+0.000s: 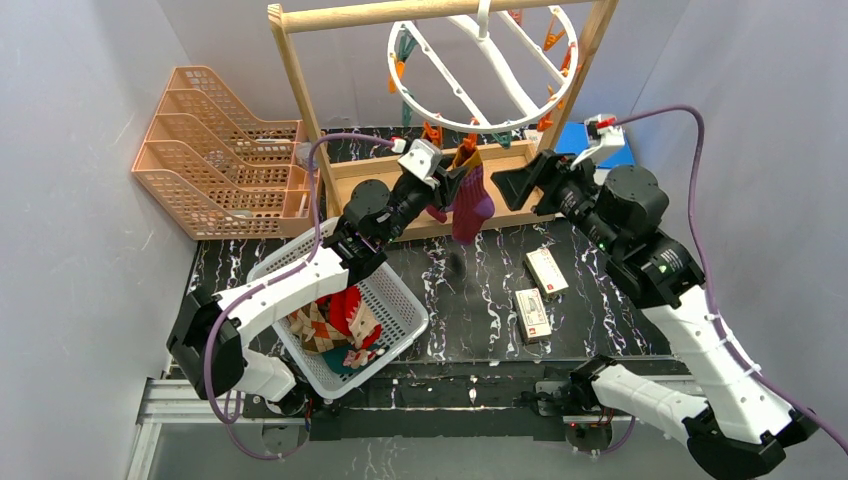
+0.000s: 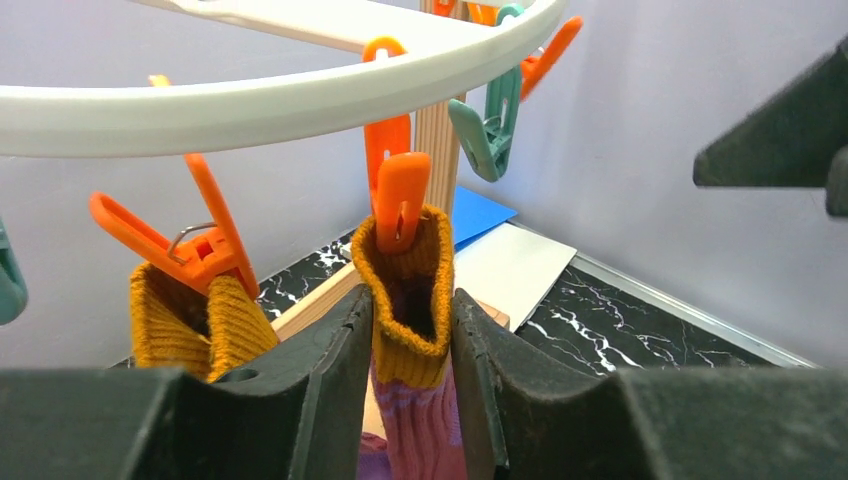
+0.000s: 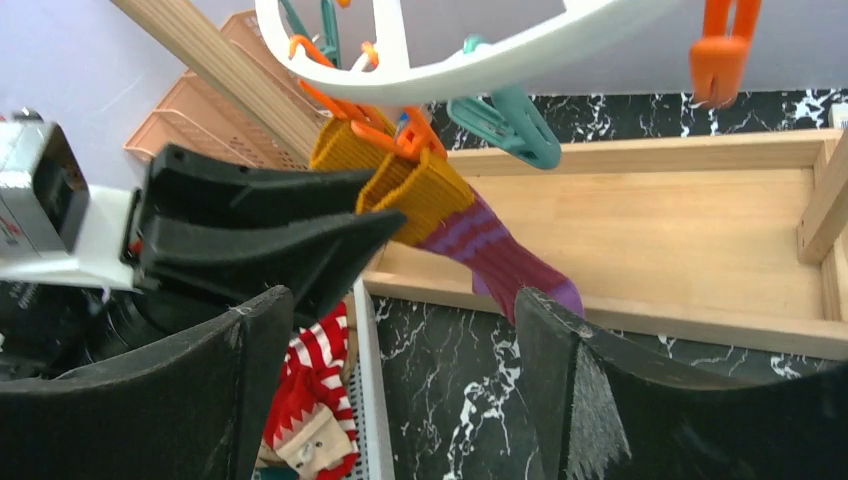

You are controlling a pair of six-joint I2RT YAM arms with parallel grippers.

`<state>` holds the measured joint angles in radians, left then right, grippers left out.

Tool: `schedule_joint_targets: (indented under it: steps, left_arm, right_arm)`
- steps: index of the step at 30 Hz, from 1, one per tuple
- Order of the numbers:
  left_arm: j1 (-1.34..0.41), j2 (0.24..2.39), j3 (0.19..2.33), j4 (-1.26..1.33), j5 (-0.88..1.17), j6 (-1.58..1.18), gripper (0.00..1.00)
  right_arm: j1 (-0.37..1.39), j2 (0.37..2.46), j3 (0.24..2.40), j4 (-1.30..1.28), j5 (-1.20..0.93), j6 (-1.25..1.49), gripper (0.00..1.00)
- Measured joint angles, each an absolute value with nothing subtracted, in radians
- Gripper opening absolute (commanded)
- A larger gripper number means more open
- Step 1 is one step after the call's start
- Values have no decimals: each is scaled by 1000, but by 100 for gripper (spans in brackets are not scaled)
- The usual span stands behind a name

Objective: Clip the socks to the hanger
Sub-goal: Clamp the sock onto the hanger, then pick up the sock from the bin.

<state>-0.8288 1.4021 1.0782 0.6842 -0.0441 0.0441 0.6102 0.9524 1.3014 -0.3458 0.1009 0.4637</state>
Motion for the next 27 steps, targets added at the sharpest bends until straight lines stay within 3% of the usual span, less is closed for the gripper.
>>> schedule_joint_targets:
  steps: [9, 17, 19, 27]
  left_arm:
    - [-829, 1365, 1076, 671, -35, 19, 43]
    - [-829, 1229, 1009, 599, -45, 10, 82]
    - [-829, 1168, 984, 559, -50, 8, 97]
    - [-829, 804, 853, 332, -141, -40, 99]
  right_arm:
    - [610, 855, 1165, -364, 79, 469, 88]
    - [610, 793, 1105, -376, 35, 489, 98]
    - [610, 782, 1104, -382, 19, 486, 99]
    - [610, 564, 965, -313, -23, 506, 99]
